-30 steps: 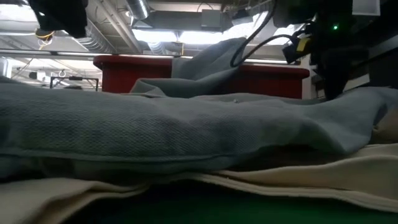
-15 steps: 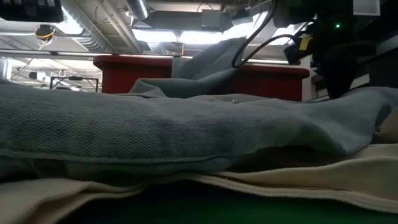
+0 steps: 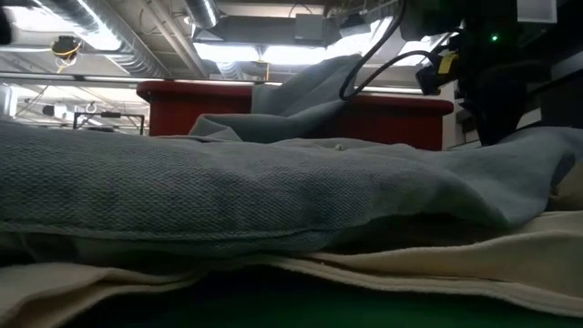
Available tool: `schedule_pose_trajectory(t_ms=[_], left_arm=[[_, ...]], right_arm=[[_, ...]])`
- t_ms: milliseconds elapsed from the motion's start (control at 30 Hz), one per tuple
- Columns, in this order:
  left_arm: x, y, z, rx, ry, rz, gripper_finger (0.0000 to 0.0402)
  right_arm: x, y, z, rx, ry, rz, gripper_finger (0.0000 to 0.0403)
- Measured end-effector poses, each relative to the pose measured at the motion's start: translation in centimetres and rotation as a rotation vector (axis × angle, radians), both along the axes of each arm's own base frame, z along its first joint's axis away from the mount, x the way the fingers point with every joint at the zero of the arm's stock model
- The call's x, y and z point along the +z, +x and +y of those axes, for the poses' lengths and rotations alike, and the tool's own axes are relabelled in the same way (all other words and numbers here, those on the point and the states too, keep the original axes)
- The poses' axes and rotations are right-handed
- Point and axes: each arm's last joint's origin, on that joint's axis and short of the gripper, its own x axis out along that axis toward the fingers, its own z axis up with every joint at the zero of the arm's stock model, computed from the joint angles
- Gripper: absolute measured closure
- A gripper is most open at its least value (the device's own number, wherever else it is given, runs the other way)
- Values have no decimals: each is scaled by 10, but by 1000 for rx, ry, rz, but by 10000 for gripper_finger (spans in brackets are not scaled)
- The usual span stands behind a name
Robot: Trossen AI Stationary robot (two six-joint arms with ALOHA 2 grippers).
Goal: Fold Laundry from Bin
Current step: Fold the light blue pants
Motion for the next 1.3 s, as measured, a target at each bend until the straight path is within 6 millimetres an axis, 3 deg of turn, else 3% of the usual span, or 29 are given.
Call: schedule_pose_trajectory(t_ms=[167, 500, 933, 1300], left_arm=[[-20, -5, -13, -31, 32, 43, 239], [-34, -4, -15, -9, 59, 81, 240], [-34, 6, -5, -48, -88, 220, 240], [-32, 15, 6, -81, -110, 235, 240]], right_arm=[[0, 0, 0, 0, 0, -2, 212], [0, 0, 0, 0, 1, -4, 212], [0, 0, 0, 0, 1, -4, 212], [0, 0, 0, 0, 1, -4, 212]])
